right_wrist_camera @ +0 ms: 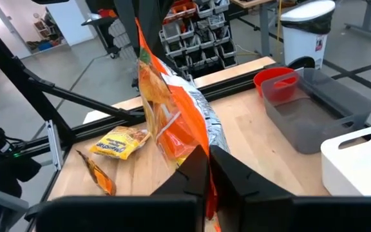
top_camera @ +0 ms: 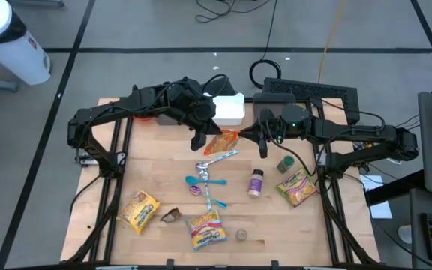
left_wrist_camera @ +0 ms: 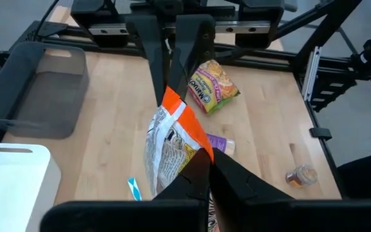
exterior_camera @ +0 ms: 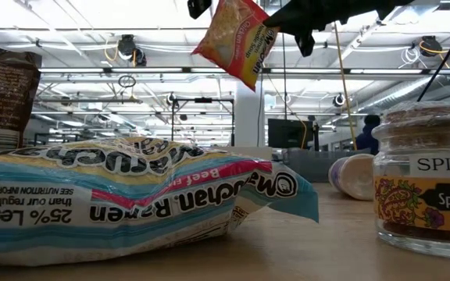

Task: Pick & Place Food Item
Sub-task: Put the orange noodle pack into the left black bin

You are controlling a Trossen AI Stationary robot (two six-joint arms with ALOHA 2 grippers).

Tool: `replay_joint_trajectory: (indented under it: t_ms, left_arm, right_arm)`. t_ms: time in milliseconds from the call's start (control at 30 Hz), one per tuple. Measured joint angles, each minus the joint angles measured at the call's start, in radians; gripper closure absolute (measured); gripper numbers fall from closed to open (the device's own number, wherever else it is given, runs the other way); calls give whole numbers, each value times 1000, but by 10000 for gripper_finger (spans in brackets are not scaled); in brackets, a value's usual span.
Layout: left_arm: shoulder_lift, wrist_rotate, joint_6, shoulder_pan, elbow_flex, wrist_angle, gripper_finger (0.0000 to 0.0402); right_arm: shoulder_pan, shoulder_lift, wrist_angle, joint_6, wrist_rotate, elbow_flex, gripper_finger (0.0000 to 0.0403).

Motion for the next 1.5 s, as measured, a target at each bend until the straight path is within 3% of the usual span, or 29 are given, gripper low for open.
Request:
replay_joint_trajectory:
  t_ms: [333, 700, 867, 1267, 1500]
  left_arm:
    - [0, -7, -6, 9, 0, 0, 383]
    - [0, -10, -5, 34, 1, 64, 267]
    - [0, -10, -17, 34, 2, 132, 240]
    - [23, -9, -33, 34, 6, 117, 258]
    - [136, -11, -10, 34, 190, -37, 270]
  right_arm:
    - [0, 0, -1, 27, -22, 0, 402]
    - [0, -7, -5, 68, -23, 0, 403]
    - [0, -9, -5, 86, -43, 0, 403]
    - [-5, -11, 22, 155, -79, 0, 403]
    - [-50, -10, 17, 159, -128, 37, 403]
